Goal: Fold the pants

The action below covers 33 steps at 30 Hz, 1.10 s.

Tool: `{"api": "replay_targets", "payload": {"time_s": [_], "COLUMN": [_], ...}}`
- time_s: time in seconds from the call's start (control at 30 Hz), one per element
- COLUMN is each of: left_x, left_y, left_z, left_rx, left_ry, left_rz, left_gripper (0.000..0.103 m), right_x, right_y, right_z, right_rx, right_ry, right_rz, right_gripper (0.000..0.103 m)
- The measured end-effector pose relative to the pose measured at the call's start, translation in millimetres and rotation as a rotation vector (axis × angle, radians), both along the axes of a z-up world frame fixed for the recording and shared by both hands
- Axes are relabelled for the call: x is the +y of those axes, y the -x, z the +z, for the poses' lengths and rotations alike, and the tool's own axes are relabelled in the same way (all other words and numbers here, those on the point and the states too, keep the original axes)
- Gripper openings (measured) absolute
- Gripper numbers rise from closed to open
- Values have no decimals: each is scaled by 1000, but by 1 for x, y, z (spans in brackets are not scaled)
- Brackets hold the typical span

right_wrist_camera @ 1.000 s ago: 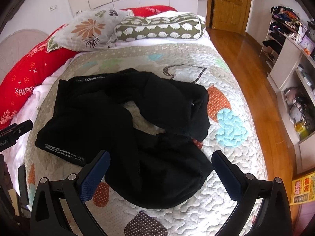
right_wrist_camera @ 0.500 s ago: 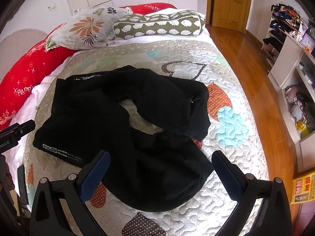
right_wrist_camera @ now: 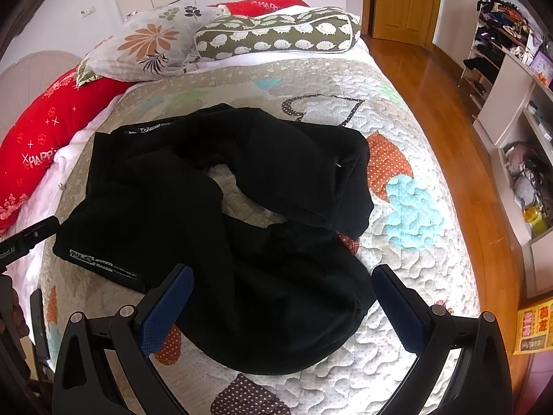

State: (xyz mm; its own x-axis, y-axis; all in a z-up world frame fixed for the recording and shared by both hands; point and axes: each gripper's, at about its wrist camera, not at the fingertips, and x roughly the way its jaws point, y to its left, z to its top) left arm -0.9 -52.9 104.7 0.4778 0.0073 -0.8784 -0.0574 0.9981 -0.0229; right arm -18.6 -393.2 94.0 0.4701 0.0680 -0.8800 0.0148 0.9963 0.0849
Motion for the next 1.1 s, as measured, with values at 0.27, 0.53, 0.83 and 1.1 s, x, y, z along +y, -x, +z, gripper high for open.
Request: {"api": "replay_targets", "payload": {"time_s": [0.27,0.53,0.83,1.1], "left_x": [29,42,40,60], "left_y": [-11,-18,-35,-3], "left_z": [-37,-57,-65,-30], "left_rx": [70,83,78,-9], "left_ry": [96,200,397,378], "left_rz": [121,178,114,38], "left_gripper": [103,103,27,13], "right_x": [-31,-39,-62,-74], "right_y": [5,9,15,-4], "right_z": [-13,-28,-37,-35], "right_rx": [20,41,54,40], "right_ry": [27,18,19,-23], "right_rz": [-76,-102,-165,-164], "right_gripper": [103,103,102,95]}}
